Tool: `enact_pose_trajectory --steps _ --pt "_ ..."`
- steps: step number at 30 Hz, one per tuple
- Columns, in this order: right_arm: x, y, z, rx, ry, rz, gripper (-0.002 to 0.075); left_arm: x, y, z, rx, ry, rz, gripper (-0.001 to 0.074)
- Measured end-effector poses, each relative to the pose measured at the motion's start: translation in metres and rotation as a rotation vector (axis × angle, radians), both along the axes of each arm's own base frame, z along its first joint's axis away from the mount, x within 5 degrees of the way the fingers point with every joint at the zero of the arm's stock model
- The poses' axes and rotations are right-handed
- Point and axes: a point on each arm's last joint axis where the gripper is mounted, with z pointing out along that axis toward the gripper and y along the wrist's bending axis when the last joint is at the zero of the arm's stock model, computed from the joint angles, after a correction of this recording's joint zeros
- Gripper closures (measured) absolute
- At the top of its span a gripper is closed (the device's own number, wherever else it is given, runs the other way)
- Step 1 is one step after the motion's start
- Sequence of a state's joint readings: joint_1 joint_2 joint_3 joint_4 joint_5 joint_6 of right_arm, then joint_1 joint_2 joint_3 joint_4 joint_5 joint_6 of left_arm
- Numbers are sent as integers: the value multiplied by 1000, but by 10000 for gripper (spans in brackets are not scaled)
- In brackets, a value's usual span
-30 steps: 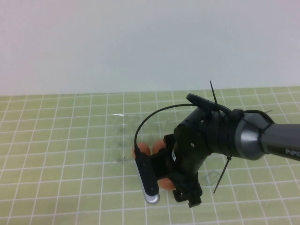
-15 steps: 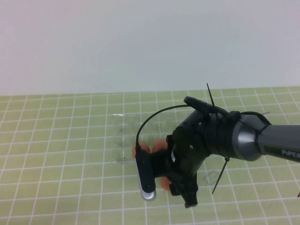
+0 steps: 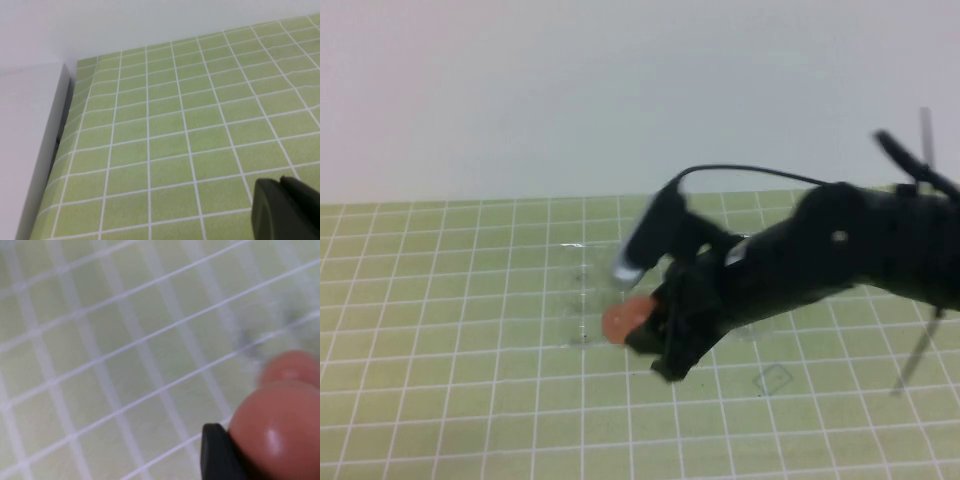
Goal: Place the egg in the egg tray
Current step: Pick up the egg, then place the egg in the egg tray
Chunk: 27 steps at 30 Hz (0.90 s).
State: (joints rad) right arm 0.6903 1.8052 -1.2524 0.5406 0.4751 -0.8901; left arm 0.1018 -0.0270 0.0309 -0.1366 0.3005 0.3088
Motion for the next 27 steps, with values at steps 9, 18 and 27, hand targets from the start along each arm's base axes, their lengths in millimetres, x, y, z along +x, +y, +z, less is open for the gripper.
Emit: enact_pose_trajectory --steps 9,18,27 --pt "3 -47 -9 166 -167 -397 354 0 0 0 0 0 0 735" --pt "21 -51 -38 187 -185 -610 354 0 0 0 0 0 0 735" --pt "17 -44 -48 135 -179 -511 354 0 0 0 0 0 0 735"
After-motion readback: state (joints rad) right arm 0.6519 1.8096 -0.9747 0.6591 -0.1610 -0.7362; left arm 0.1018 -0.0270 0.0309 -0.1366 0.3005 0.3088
